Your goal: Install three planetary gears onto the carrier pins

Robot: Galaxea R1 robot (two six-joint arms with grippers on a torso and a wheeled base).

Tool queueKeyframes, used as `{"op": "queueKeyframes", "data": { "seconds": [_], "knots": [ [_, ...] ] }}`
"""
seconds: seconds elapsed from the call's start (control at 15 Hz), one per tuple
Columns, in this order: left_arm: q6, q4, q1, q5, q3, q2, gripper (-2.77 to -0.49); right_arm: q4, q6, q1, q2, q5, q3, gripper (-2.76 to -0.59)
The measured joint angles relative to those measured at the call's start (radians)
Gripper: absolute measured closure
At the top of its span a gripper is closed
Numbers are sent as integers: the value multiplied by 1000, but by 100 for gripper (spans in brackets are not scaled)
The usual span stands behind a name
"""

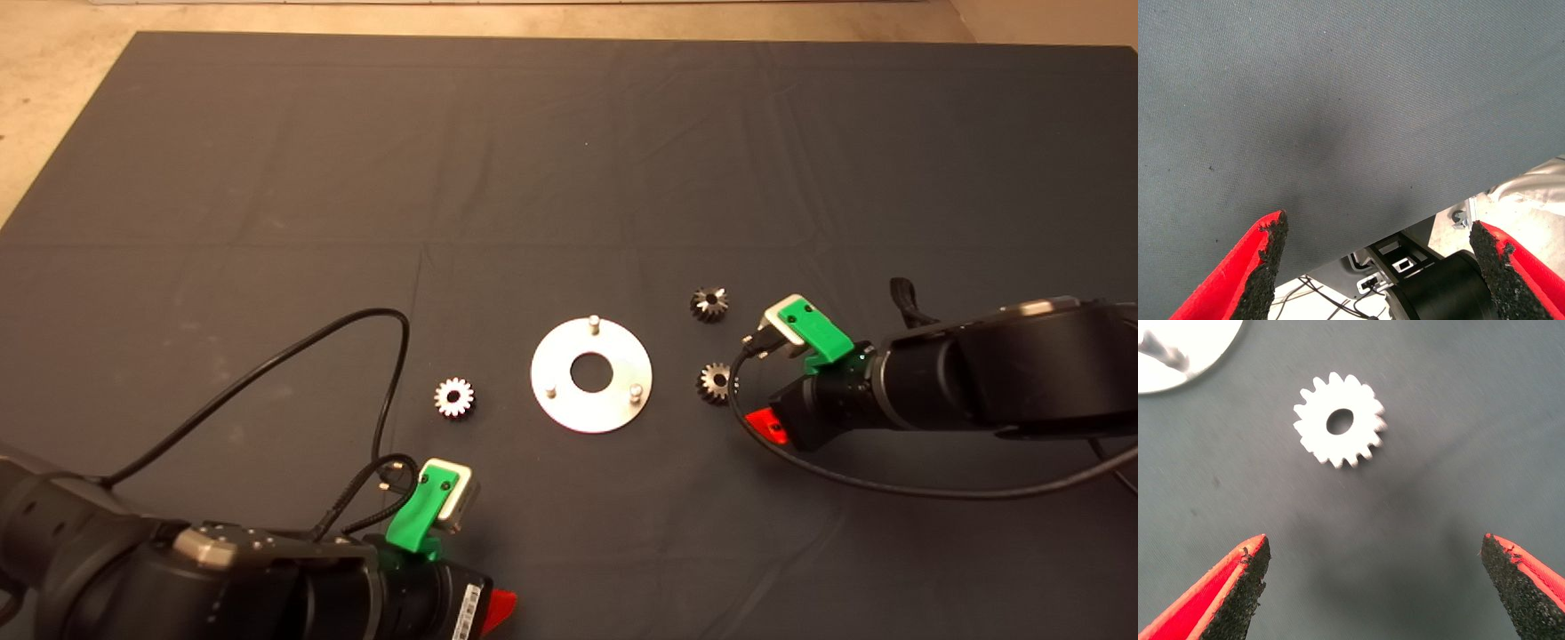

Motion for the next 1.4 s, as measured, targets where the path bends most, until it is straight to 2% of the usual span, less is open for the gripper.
{"op": "queueKeyframes", "data": {
  "seconds": [0.47, 0.67, 0.93, 1.4],
  "knots": [
    [0, 1, 0, 0, 0, 6, -192, -12, -3, -4, 68, 1, -87, -236],
    [0, 1, 0, 0, 0, 15, -192, -21, -3, -31, 87, 1, -119, -236],
    [0, 1, 0, 0, 0, 24, -192, -35, -3, -53, 112, 1, -137, -236],
    [0, 1, 0, 0, 0, 31, -192, -54, -3, -67, 134, 2, -166, -230]
  ]
}}
